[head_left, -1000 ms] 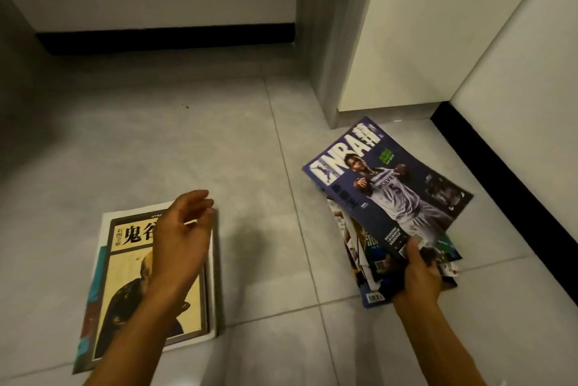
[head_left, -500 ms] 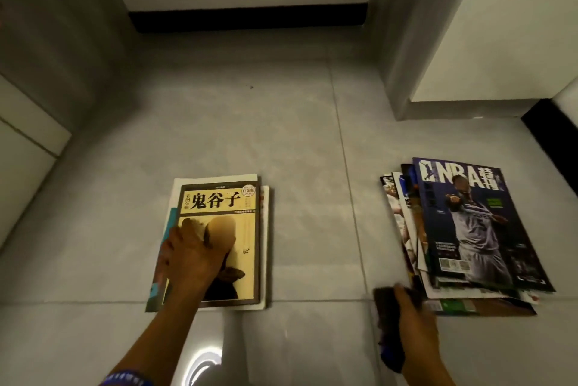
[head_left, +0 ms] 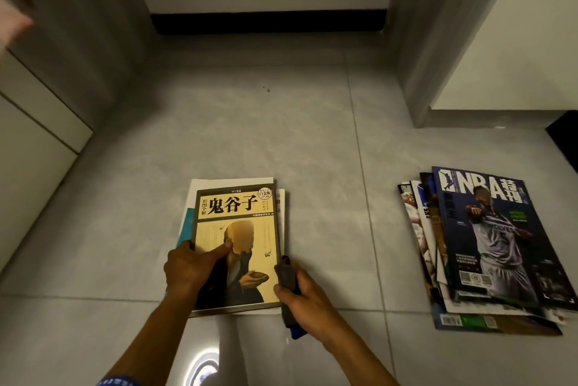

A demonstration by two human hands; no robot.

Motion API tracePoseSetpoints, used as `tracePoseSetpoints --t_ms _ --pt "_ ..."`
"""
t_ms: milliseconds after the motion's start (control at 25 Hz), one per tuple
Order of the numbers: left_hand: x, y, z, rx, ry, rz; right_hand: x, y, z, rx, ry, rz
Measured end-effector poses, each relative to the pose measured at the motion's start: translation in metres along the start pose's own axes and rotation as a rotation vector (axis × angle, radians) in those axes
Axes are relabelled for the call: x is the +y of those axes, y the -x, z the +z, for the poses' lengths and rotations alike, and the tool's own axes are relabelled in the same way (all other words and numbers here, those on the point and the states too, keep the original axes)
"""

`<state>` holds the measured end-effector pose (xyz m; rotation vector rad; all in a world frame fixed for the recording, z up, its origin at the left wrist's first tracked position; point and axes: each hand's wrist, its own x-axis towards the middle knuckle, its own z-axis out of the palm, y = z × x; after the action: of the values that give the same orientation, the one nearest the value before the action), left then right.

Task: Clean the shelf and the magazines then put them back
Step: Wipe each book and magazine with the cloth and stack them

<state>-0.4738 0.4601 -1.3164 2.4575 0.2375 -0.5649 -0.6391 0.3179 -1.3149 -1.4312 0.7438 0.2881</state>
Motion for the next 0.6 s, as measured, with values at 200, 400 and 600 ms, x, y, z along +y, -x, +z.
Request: tracePoseSetpoints --t_ms 200,400,600 --pt "0.010 0.019 0.009 0.010 0.109 0.117 0.022 -0.009 0.000 0.176 -0.284 0.097" --pt "0.037 0.027 0.022 -0.214 0.321 0.071 0.048 0.002 -0.013 0.259 -0.457 0.127" --pt "0.055 0.074 0.064 -0.511 0.461 0.088 0.066 0.031 -0.091 0.565 -0.475 0.142"
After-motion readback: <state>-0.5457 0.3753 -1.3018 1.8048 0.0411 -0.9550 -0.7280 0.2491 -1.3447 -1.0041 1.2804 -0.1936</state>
